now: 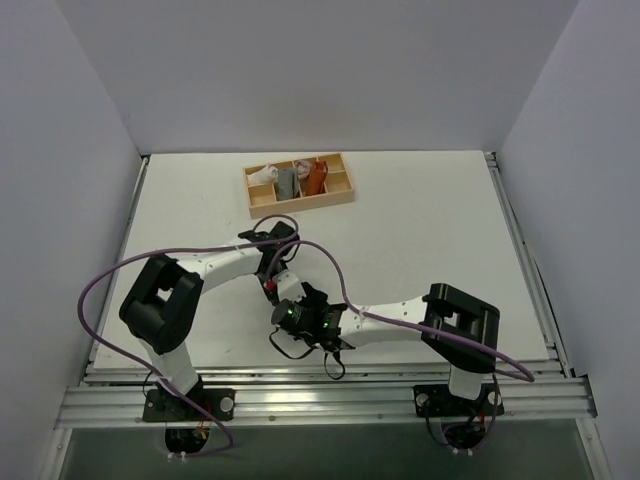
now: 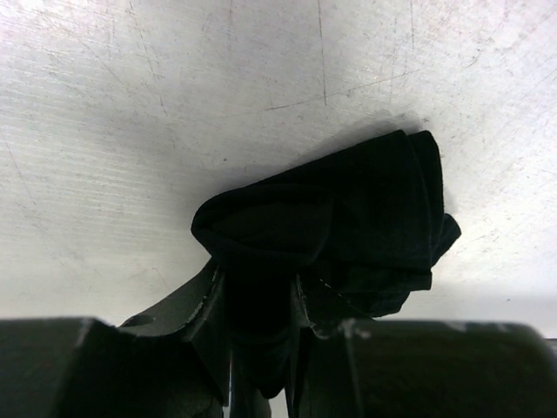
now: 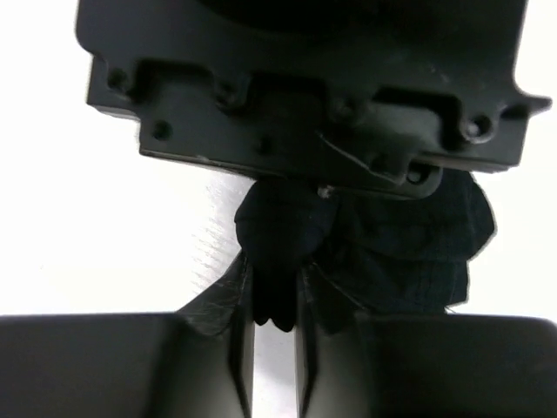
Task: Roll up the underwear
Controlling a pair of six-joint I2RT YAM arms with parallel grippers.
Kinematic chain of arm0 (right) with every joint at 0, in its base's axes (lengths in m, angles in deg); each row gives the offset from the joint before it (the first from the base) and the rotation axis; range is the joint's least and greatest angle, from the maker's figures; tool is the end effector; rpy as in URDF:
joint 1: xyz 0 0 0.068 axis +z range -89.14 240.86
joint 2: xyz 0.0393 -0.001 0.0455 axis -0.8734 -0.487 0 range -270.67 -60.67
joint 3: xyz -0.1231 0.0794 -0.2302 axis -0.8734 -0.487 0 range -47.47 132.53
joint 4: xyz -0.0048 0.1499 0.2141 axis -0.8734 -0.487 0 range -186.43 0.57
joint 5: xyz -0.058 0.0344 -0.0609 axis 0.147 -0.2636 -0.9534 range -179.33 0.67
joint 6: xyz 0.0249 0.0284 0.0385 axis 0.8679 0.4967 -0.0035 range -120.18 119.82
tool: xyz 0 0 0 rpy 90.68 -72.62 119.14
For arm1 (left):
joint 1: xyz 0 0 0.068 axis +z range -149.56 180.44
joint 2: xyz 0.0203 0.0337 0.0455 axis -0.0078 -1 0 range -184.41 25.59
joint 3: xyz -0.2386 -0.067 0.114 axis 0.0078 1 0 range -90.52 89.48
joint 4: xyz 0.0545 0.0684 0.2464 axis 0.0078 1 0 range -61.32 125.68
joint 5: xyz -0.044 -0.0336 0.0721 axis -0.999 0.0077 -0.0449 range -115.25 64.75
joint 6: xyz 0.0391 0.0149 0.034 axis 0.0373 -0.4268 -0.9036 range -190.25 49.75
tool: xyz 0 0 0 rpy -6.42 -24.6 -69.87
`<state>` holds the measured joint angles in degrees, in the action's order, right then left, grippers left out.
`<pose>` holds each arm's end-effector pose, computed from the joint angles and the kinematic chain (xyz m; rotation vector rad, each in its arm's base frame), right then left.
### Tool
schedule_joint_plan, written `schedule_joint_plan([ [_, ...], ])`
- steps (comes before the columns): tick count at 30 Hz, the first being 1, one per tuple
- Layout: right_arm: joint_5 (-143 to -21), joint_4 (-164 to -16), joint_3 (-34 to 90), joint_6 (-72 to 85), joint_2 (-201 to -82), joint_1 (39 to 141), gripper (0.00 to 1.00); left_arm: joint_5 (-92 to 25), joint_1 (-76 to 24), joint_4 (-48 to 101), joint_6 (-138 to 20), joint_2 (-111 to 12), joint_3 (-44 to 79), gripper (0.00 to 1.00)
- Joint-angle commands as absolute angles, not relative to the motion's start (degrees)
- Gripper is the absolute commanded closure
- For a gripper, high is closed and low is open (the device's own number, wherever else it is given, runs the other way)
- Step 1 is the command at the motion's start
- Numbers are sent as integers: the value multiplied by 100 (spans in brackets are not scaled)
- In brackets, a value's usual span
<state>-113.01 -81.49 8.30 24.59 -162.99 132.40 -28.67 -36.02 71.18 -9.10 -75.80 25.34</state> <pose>0.1313 0.3478 0.1684 -0.6724 2.1168 0.4829 0.2584 -0.1938 0.1639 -0.6454 2.9881 -0.2666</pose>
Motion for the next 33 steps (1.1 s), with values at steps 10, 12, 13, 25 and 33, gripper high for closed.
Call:
schedule_joint_plan([
  [10, -8706, -5341, -1967, 4665, -15866, 12282, 100, -2393, -3155, 6859, -1655, -6206, 2751, 43],
  [12, -8399, -4762, -2153, 4902, -16076, 12142, 100, -2472, -3155, 6596, -1523, -6029, 2970, 35],
  [13, -8301, -4586, -2223, 4982, -16165, 12089, 100, -2524, -3164, 6517, -1479, -5898, 3145, 33],
  [25, -7220, -2510, -2540, 5967, -17378, 11728, 100, -2736, -3287, 5716, -1611, -5728, 3841, 28],
  [33, -7140, -2684, -2348, 5950, -17300, 11711, 100, -2657, -3296, 5743, -1646, -6431, 3868, 35],
])
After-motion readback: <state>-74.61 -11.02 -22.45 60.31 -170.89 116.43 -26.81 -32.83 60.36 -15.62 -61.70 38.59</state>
